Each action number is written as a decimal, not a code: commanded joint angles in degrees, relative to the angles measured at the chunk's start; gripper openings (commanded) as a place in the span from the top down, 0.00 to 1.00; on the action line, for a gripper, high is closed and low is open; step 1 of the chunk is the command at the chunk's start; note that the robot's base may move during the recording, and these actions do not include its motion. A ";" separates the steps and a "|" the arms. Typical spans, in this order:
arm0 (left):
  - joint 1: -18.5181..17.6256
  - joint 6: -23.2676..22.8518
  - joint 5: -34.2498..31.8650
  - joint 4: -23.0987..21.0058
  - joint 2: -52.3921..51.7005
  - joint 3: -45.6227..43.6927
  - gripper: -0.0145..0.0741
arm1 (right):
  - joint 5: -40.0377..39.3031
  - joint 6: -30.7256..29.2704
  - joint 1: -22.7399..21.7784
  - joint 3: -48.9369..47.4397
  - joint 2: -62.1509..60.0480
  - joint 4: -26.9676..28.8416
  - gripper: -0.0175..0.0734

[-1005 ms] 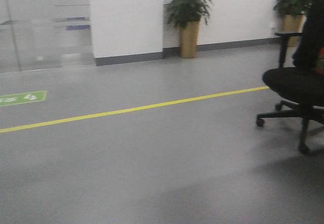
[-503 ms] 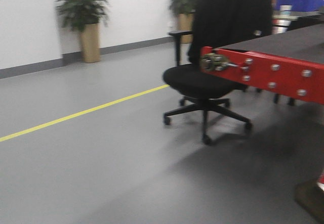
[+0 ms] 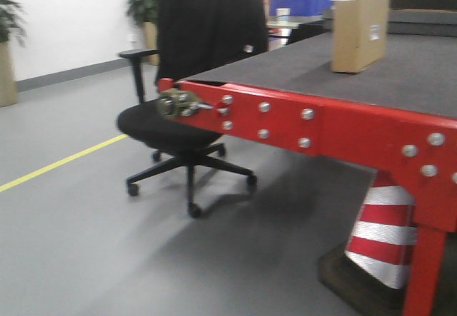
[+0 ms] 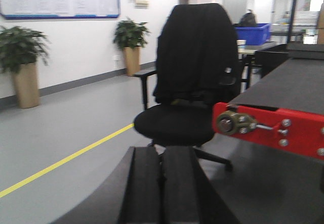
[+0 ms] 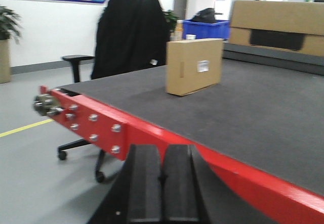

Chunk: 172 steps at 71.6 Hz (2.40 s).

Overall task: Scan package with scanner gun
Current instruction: 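Approach the table edge facing the cardboard box and scanner gun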

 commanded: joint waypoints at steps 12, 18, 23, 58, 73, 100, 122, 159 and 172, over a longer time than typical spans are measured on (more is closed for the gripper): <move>-0.01 0.02 -0.97 -0.06 -0.23 -0.08 0.96 | -1.09 0.22 -0.12 -0.05 -0.12 -0.31 0.99; -0.01 0.02 -0.97 -0.06 -0.23 -0.08 0.96 | -1.09 0.22 -0.12 -0.05 -0.12 -0.31 0.99; -0.01 0.02 -0.97 -0.06 -0.23 -0.08 0.96 | -1.09 0.22 -0.12 -0.05 -0.12 -0.31 0.99; -0.01 0.02 -0.97 -0.06 -0.23 -0.08 0.96 | -1.09 0.22 -0.12 -0.05 -0.12 -0.31 0.99; -0.01 0.02 -0.97 -0.06 -0.23 -0.08 0.96 | -1.09 0.22 -0.12 -0.05 -0.12 -0.31 0.99; -0.01 0.02 -0.97 -0.06 -0.23 -0.08 0.96 | -1.09 0.22 -0.12 -0.05 -0.12 -0.31 0.99; -0.01 0.02 -0.97 -0.06 -0.23 -0.08 0.96 | -1.09 0.22 -0.12 -0.05 -0.12 -0.31 0.99; -0.01 0.02 -0.97 -0.06 -0.23 -0.08 0.96 | -1.09 0.22 -0.12 -0.05 -0.12 -0.31 0.99; -0.01 0.02 -0.97 -0.06 -0.23 -0.08 0.96 | -1.09 0.22 -0.12 -0.05 -0.12 -0.31 0.99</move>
